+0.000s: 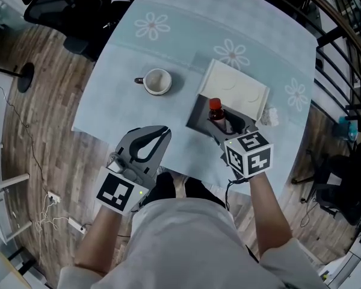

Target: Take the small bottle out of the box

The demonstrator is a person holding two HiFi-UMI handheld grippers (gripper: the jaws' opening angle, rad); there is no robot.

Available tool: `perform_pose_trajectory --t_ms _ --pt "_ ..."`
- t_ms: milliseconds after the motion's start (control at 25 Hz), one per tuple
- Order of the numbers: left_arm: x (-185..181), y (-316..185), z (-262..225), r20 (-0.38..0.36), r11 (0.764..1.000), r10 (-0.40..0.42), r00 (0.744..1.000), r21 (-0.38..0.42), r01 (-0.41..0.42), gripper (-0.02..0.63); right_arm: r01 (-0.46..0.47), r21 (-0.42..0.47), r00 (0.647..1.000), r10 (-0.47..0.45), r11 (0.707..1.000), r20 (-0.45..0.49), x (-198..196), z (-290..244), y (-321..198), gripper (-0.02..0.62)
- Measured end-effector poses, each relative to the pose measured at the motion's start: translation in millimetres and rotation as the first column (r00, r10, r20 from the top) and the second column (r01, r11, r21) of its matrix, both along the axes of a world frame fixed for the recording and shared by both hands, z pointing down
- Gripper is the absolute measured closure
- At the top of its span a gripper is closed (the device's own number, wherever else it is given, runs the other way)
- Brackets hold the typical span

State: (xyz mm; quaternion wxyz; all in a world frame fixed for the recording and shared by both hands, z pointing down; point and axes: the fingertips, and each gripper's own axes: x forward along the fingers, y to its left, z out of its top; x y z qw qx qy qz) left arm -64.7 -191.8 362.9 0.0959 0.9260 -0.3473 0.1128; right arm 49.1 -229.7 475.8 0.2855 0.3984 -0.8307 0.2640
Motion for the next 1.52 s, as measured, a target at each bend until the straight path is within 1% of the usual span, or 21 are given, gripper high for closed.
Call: perform_pose_trajectory --t_ms 360,760,1120,1520 --pt "9 11 -21 0.013 0.999 0.007 1.000 0.049 -0.007 0.575 0.004 0.099 0.998 -0.010 0.995 0.061 -2 -43 11 0.374" --pt "9 23 -37 0.025 0.997 -0.005 1.000 0.078 0.003 0.575 -0.001 0.156 0.995 -0.015 0.988 0.098 -2 -72 27 0.374" --pt "16 32 -50 0.038 0.993 0.011 0.999 0.114 -0.016 0.577 -0.013 0.215 0.993 -0.013 0.976 0.121 1 -95 41 0.374" --pt "19 32 -57 0.034 0.992 0.012 0.999 0.128 -0.016 0.580 -0.030 0.270 0.989 -0.010 0.962 0.147 5 -119 48 0.374"
